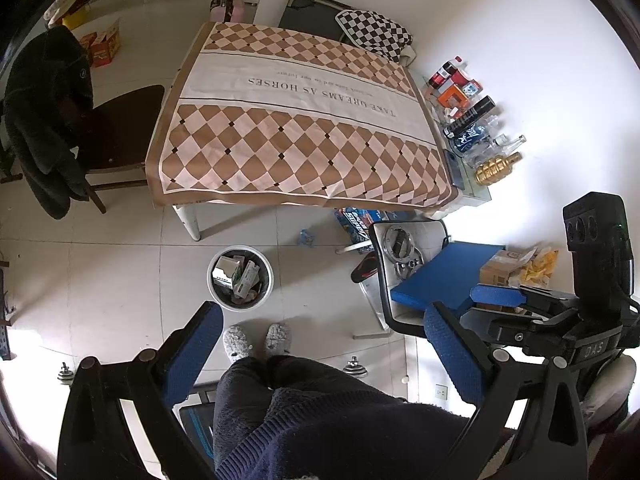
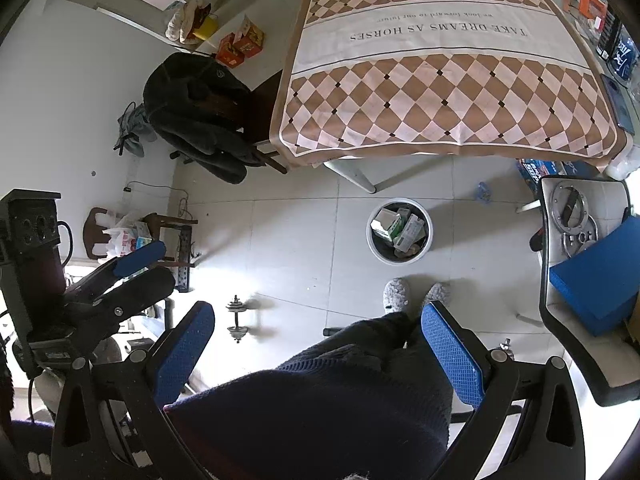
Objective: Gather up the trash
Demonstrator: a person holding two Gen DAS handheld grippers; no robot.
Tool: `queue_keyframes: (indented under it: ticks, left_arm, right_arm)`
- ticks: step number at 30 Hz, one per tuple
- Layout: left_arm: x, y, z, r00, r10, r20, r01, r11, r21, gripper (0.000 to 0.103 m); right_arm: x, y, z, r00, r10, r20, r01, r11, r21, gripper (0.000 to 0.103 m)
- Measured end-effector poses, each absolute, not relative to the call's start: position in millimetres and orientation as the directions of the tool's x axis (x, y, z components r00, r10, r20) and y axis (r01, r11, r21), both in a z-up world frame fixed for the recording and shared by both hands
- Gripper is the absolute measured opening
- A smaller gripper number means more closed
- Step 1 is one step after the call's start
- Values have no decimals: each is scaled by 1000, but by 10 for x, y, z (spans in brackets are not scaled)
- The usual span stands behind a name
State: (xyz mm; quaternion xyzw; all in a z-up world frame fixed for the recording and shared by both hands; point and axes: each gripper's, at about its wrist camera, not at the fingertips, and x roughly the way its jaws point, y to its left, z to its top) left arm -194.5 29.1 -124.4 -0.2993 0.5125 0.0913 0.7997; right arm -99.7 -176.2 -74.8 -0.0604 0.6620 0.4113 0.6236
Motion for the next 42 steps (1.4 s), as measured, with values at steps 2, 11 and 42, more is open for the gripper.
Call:
queue_keyframes:
  ticks: [2, 11, 42]
  left_arm:
    - [-1946, 291, -1244, 459, -163, -873, -452, 804, -387, 103]
    - [-1934, 259, -1239, 458, -169, -873, -451, 802, -392, 103]
    - [-1943, 293, -1203, 472, -174, -864, -441, 802, -402, 103]
  right_arm:
    - [-1000, -1769, -741, -215, 432, -876, -593, 655, 469, 103]
    - [-1014, -1791, -723, -216, 431, -876, -589, 658, 470, 103]
    - [-1111, -1683, -779, -218, 425, -878, -585, 663, 467, 103]
